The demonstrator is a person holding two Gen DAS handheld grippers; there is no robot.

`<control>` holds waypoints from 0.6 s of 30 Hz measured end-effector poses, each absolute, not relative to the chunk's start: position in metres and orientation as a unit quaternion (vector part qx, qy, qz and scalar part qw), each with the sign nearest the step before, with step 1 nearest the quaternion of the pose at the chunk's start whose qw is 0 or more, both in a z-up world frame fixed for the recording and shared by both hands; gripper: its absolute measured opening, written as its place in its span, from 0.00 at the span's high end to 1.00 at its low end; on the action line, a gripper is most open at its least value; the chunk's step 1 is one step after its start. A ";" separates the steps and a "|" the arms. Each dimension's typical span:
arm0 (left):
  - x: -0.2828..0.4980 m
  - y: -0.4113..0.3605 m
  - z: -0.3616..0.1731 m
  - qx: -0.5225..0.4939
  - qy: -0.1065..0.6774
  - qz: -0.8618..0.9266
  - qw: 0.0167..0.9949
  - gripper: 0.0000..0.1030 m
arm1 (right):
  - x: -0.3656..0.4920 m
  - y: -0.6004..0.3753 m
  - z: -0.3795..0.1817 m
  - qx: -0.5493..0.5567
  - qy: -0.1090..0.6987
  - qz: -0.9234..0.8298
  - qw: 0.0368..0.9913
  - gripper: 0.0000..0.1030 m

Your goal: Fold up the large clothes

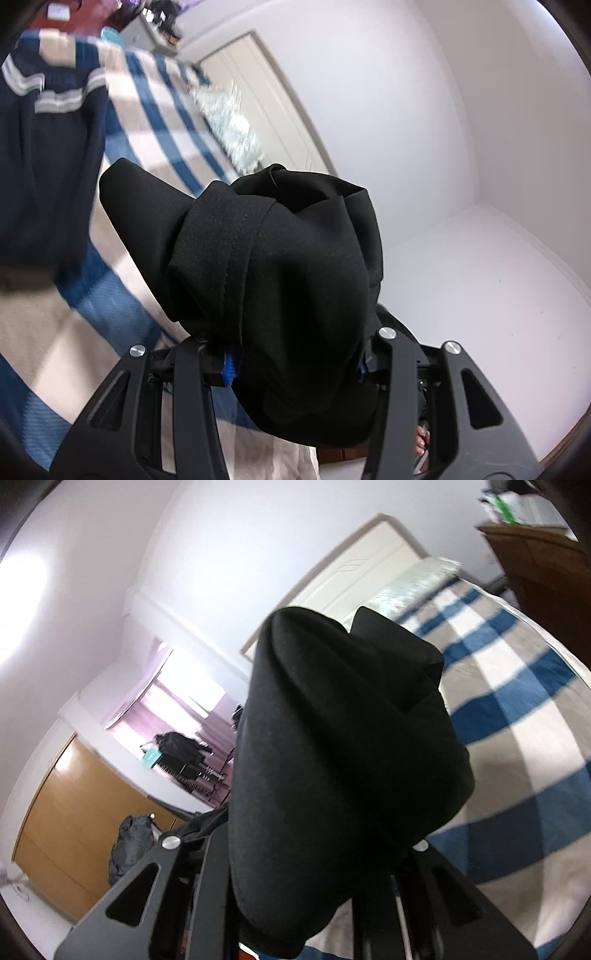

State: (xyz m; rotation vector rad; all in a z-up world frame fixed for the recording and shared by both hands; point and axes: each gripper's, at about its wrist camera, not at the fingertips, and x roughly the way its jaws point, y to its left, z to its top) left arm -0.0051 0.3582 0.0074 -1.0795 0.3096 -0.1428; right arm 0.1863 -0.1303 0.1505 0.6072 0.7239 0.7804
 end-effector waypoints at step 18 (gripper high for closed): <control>-0.194 0.617 0.073 -0.453 0.048 0.127 0.881 0.57 | 0.180 0.257 0.134 0.227 0.388 0.547 0.706 0.84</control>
